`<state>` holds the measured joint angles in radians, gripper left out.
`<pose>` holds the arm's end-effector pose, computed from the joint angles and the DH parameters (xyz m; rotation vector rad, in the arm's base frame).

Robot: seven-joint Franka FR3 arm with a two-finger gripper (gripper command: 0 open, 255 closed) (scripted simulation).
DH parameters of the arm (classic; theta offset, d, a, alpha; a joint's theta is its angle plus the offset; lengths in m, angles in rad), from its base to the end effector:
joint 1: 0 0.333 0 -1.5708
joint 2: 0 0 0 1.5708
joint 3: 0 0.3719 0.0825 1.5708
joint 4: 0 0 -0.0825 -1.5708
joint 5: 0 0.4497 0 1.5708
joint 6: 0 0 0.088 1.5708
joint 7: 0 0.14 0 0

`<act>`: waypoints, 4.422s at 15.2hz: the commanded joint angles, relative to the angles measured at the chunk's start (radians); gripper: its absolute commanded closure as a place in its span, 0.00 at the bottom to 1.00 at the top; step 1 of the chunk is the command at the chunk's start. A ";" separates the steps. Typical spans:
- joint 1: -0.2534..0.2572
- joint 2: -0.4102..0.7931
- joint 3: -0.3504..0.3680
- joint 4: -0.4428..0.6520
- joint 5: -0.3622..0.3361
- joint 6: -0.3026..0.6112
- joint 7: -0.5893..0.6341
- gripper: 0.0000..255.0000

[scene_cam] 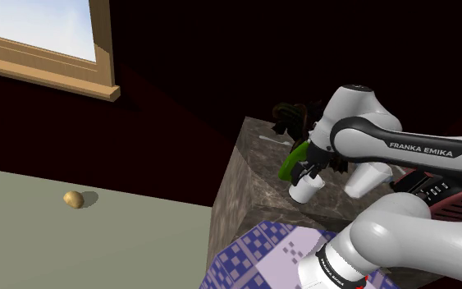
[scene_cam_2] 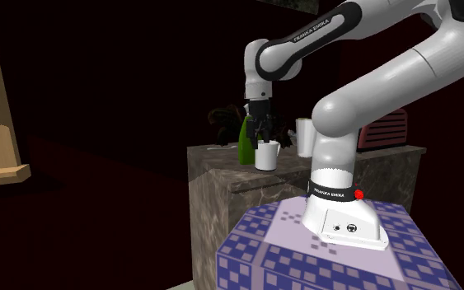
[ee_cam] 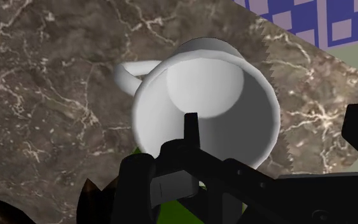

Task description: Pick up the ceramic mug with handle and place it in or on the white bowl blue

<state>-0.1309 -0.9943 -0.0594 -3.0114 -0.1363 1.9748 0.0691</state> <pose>0.2513 -0.0548 0.3415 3.0567 -0.2682 -0.0692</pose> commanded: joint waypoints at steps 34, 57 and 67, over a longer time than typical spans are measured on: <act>0.005 -0.047 0.009 0.150 0.015 -0.196 -0.017 1.00; -0.098 -0.014 -0.216 0.395 -0.178 -0.373 -0.257 1.00; -0.143 0.136 -0.473 0.565 -0.345 -0.323 -0.493 1.00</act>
<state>-0.2730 -0.8797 -0.5052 -2.4682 -0.4677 1.6466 -0.3988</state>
